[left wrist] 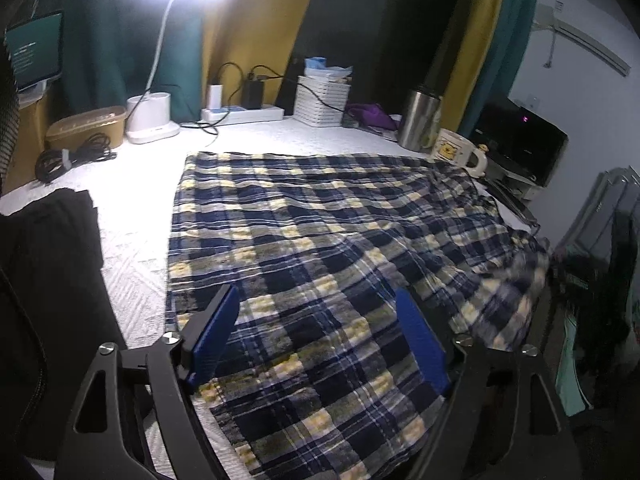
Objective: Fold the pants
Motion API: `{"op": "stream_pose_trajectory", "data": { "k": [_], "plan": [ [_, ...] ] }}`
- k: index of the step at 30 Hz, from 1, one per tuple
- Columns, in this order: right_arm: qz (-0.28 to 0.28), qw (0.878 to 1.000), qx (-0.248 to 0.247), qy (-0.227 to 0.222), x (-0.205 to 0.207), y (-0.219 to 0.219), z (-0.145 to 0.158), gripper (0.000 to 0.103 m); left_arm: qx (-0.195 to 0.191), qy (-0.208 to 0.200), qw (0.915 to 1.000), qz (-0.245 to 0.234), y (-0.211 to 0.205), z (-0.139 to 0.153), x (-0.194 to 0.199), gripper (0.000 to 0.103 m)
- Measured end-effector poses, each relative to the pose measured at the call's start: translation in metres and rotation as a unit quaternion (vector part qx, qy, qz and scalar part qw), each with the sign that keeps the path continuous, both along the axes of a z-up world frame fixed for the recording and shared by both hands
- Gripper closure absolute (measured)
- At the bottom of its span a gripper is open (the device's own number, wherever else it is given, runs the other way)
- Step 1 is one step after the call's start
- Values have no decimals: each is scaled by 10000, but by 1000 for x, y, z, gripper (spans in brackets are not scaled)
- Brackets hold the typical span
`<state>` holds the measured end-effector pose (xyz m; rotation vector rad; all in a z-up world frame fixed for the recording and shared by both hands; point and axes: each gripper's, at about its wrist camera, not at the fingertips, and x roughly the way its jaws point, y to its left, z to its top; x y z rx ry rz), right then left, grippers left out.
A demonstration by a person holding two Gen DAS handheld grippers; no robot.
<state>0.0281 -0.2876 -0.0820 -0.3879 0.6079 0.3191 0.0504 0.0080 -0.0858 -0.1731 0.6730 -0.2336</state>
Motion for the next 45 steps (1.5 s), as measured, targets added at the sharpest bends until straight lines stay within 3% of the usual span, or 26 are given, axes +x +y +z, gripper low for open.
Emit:
{"op": "stream_pose_trajectory", "data": {
  "k": [4, 6, 12, 16, 21, 22, 24, 25, 27, 28, 31, 37, 43, 44, 45],
  "plan": [
    [-54, 9996, 267, 20, 26, 8, 23, 97, 24, -52, 9996, -281, -9, 4, -5, 18],
    [-71, 9994, 338, 58, 38, 14, 32, 97, 26, -151, 9989, -441, -15, 8, -9, 12],
    [-72, 9968, 737, 305, 71, 32, 43, 97, 149, -132, 9947, -1006, -47, 3, -12, 6],
    [-219, 9898, 1280, 583, 92, 29, 47, 97, 622, 141, 9908, -1191, -80, -9, -9, 6],
    [-386, 9869, 1472, 528, 101, 28, 59, 97, 1324, 180, 9827, -1281, -100, -17, -15, 8],
    [-383, 9870, 1479, 493, 100, 27, 62, 97, 1440, 218, 9821, -1195, -97, -20, -14, 12],
    [-369, 9876, 1463, 437, 96, 26, 66, 97, 1434, 350, 9833, -1059, -85, -25, -13, 49],
    [-363, 9878, 1454, 422, 95, 24, 67, 97, 1336, 403, 9856, -950, -75, -25, -11, 57],
    [-355, 9880, 1442, 416, 90, 19, 68, 97, 1253, 384, 9887, -724, -59, -23, -11, 89],
    [-349, 9882, 1432, 425, 88, 17, 67, 97, 1252, 372, 9895, -616, -51, -21, -11, 94],
    [-356, 9886, 1377, 501, 81, 11, 59, 97, 1176, 105, 9927, -250, -31, -6, -16, 99],
    [-398, 9896, 1287, 501, 64, 9, 36, 97, 1145, -368, 9926, 147, -14, 21, -13, 99],
    [-428, 9949, 856, 307, 46, 24, 10, 95, 1054, -289, 9934, 341, 0, 18, 5, 99],
    [-447, 9955, 789, 281, 43, 26, 5, 92, 1025, -269, 9937, 358, 2, 17, 7, 99],
    [-448, 9958, 747, 281, 38, 27, 0, 82, 1011, -240, 9939, 380, 4, 16, 10, 99]
  ]
}}
